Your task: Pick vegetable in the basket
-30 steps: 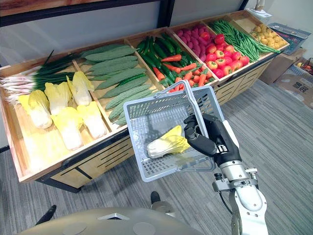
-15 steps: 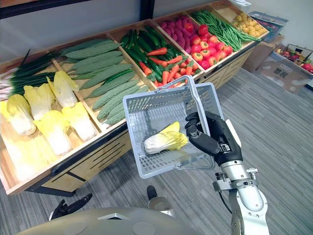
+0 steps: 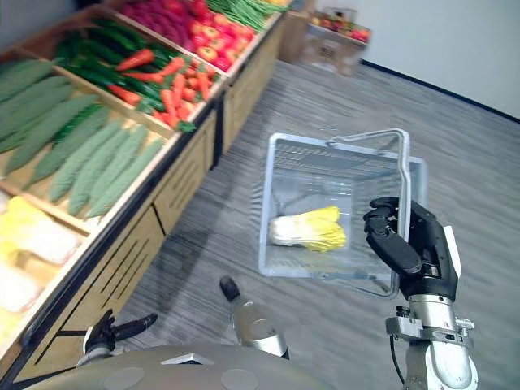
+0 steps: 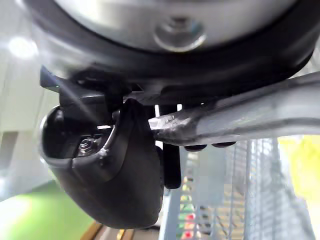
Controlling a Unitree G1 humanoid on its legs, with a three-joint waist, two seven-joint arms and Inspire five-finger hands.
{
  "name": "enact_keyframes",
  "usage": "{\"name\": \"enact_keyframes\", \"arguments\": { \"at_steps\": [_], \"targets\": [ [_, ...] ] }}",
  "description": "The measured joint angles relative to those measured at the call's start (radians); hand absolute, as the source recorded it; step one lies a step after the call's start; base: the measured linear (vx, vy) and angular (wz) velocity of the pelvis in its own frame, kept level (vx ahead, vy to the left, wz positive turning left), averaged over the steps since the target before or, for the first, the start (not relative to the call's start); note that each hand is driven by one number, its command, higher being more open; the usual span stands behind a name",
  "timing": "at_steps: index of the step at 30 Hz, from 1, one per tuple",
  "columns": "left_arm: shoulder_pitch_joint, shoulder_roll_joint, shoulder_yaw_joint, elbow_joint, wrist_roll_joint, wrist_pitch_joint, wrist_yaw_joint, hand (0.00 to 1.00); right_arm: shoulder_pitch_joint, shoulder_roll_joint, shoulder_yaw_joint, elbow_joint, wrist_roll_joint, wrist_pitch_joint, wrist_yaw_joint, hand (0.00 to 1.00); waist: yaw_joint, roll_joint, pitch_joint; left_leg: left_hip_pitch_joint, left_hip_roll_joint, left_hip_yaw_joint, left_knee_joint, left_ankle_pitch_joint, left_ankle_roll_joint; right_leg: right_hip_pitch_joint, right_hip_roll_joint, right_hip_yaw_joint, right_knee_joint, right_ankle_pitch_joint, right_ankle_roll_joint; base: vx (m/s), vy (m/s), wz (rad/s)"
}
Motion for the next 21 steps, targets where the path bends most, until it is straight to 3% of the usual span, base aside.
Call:
{"name": "enact_keyframes", "arguments": {
  "at_steps": [2,3,4,5,6,7,9,10,11,12,14,15,16,17,18,19,20,21],
  "targets": [
    [-0.018,0.009,0.001,-0.001,-0.001,-0.003,0.001,1.00,-0.001,0.008,0.001,0.001,-0.003,0.012,-0.027,0.00,0.004,0.020,0.005,0.001,0.032,0.024,0.001,0.012,0.009,-0.008,-0.040,-0.109,0.143,-0.023,-0.022,0.07,0.020,-0.38],
    [-0.013,0.017,0.002,-0.008,-0.003,-0.009,0.002,1.00,-0.010,0.008,0.007,0.002,-0.003,0.012,-0.034,0.00,0.009,0.025,0.004,0.002,0.039,0.031,-0.004,0.022,0.010,-0.006,-0.082,-0.154,0.229,-0.059,-0.044,0.10,-0.025,-0.40],
    [-0.008,0.021,0.003,-0.013,-0.007,-0.012,0.002,1.00,-0.018,0.008,0.013,0.002,-0.003,0.012,-0.038,0.00,0.016,0.025,0.004,0.003,0.040,0.042,-0.004,0.026,0.015,0.001,-0.103,-0.180,0.258,-0.097,-0.044,0.13,-0.115,-0.61],
    [0.002,0.026,0.010,-0.025,-0.015,-0.014,0.003,1.00,-0.045,0.004,0.035,0.007,-0.003,0.011,-0.054,0.00,0.035,0.025,0.005,0.005,0.045,0.064,0.001,0.032,0.013,0.000,-0.143,-0.270,0.314,-0.162,-0.065,0.11,-0.143,-0.80],
    [0.010,0.025,0.027,-0.031,-0.031,-0.014,0.006,1.00,-0.096,-0.017,0.073,0.035,-0.001,0.010,-0.067,0.00,0.054,0.032,0.009,0.008,0.064,0.083,0.021,0.036,0.009,-0.014,-0.167,-0.400,0.334,-0.190,-0.089,0.13,-0.212,-0.87],
    [0.010,0.020,0.036,-0.031,-0.046,-0.013,0.007,1.00,-0.127,-0.036,0.090,0.053,-0.001,0.010,-0.072,0.00,0.065,0.035,0.012,0.011,0.077,0.086,0.030,0.037,0.010,-0.016,-0.166,-0.451,0.335,-0.186,-0.085,0.08,-0.194,-0.93],
    [0.005,-0.011,0.060,-0.027,-0.072,-0.013,0.012,1.00,-0.214,-0.085,0.140,0.123,0.002,0.000,-0.079,0.00,0.104,0.079,0.012,0.007,0.097,0.109,0.001,0.057,-0.002,-0.009,-0.161,-0.582,0.273,-0.201,-0.067,0.10,-0.171,-0.71],
    [-0.001,-0.027,0.061,-0.032,-0.098,-0.020,0.016,1.00,-0.257,-0.101,0.167,0.167,0.002,-0.003,-0.084,0.00,0.123,0.079,0.011,0.007,0.068,0.129,-0.056,0.102,-0.005,0.018,-0.230,-0.758,0.290,-0.206,-0.063,0.19,-0.179,-0.51],
    [-0.003,-0.032,0.075,-0.024,-0.105,-0.019,0.018,1.00,-0.283,-0.108,0.194,0.196,0.001,-0.002,-0.082,0.00,0.144,0.081,0.012,0.006,0.069,0.125,-0.080,0.130,-0.017,0.020,-0.248,-0.821,0.301,-0.191,-0.049,0.20,-0.197,-0.35],
    [-0.005,-0.034,0.090,-0.011,-0.116,-0.017,0.019,1.00,-0.289,-0.108,0.204,0.205,0.001,0.001,-0.081,0.00,0.143,0.085,0.012,0.006,0.080,0.122,-0.081,0.146,-0.018,0.024,-0.234,-0.825,0.304,-0.197,-0.058,0.18,-0.268,-0.15],
    [-0.002,-0.040,0.147,0.040,-0.133,-0.013,0.036,1.00,-0.279,-0.114,0.221,0.208,0.004,0.018,-0.069,0.00,0.142,0.080,0.014,0.008,0.133,0.070,-0.052,0.247,0.019,0.078,-0.173,-0.841,0.254,-0.207,-0.074,0.17,-0.308,-0.01],
    [-0.001,-0.040,0.154,0.051,-0.133,-0.013,0.039,1.00,-0.273,-0.120,0.221,0.207,0.006,0.018,-0.065,0.00,0.141,0.072,0.017,-0.002,0.154,0.056,-0.027,0.248,0.015,0.099,-0.158,-0.840,0.229,-0.209,-0.077,0.13,-0.282,-0.03],
    [-0.003,-0.045,0.158,0.066,-0.133,-0.013,0.040,1.00,-0.266,-0.136,0.219,0.207,0.009,0.018,-0.065,0.00,0.142,0.059,0.023,-0.016,0.155,0.029,-0.038,0.217,-0.028,0.119,-0.145,-0.838,0.202,-0.210,-0.079,0.12,-0.207,0.03],
    [-0.015,-0.058,0.157,0.079,-0.133,-0.013,0.039,1.00,-0.256,-0.153,0.207,0.205,0.021,0.017,-0.065,0.00,0.136,0.059,0.021,-0.049,0.128,0.015,-0.134,0.209,-0.037,0.133,-0.132,-0.838,0.175,-0.210,-0.079,0.11,-0.139,-0.03],
    [-0.016,-0.069,0.154,0.079,-0.133,-0.013,0.039,1.00,-0.248,-0.166,0.204,0.202,0.029,0.016,-0.063,0.00,0.137,0.060,0.021,-0.070,0.113,0.017,-0.198,0.265,0.003,0.133,-0.113,-0.839,0.168,-0.210,-0.078,0.10,-0.050,-0.22],
    [-0.014,-0.066,0.150,0.079,-0.134,-0.012,0.040,1.00,-0.247,-0.166,0.213,0.205,0.029,0.017,-0.060,0.00,0.148,0.061,0.015,-0.056,0.109,0.004,-0.205,0.288,-0.015,0.133,-0.104,-0.824,0.165,-0.210,-0.078,0.09,-0.009,-0.44],
    [-0.012,-0.059,0.139,0.079,-0.137,-0.011,0.044,1.00,-0.233,-0.165,0.236,0.195,0.030,0.016,-0.048,0.00,0.143,0.035,0.010,-0.045,0.094,-0.006,-0.221,0.328,-0.026,0.131,-0.097,-0.804,0.154,-0.208,-0.075,0.09,-0.051,-0.49],
    [-0.014,-0.058,0.123,0.077,-0.137,-0.011,0.045,1.00,-0.207,-0.166,0.254,0.170,0.030,0.008,-0.036,0.00,0.137,0.022,0.005,-0.048,0.087,-0.054,-0.220,0.343,-0.006,0.134,-0.080,-0.788,0.132,-0.204,-0.072,0.07,-0.072,-0.47]
  ]
}}
